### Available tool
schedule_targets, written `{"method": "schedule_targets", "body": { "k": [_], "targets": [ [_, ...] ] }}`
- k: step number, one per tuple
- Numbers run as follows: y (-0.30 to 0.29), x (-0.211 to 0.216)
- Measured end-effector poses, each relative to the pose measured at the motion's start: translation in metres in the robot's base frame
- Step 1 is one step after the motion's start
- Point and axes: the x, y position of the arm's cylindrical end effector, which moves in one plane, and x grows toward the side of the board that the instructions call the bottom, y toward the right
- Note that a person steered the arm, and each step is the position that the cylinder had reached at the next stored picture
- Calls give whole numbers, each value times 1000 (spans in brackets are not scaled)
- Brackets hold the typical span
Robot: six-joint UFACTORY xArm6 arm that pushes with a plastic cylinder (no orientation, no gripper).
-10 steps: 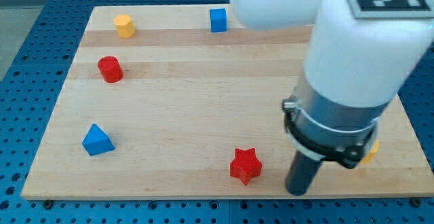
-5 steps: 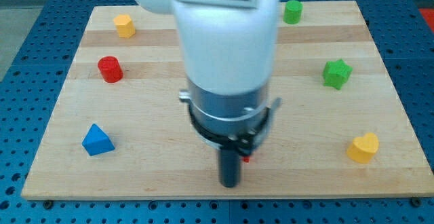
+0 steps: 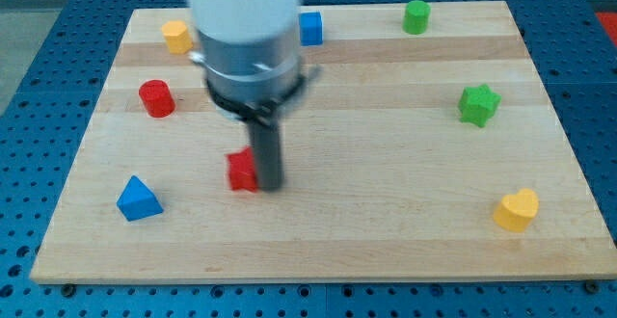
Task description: Place the red star bottom of the red circle
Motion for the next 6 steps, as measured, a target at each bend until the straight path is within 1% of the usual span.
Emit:
{"method": "schedule_targets", "body": {
  "k": [1, 2, 3, 4, 5, 6],
  "targets": [
    [-51, -55],
    [-22, -16],
    [-6, 32],
    [-33, 28],
    [-86, -15],
    [-115, -21]
  ]
}}
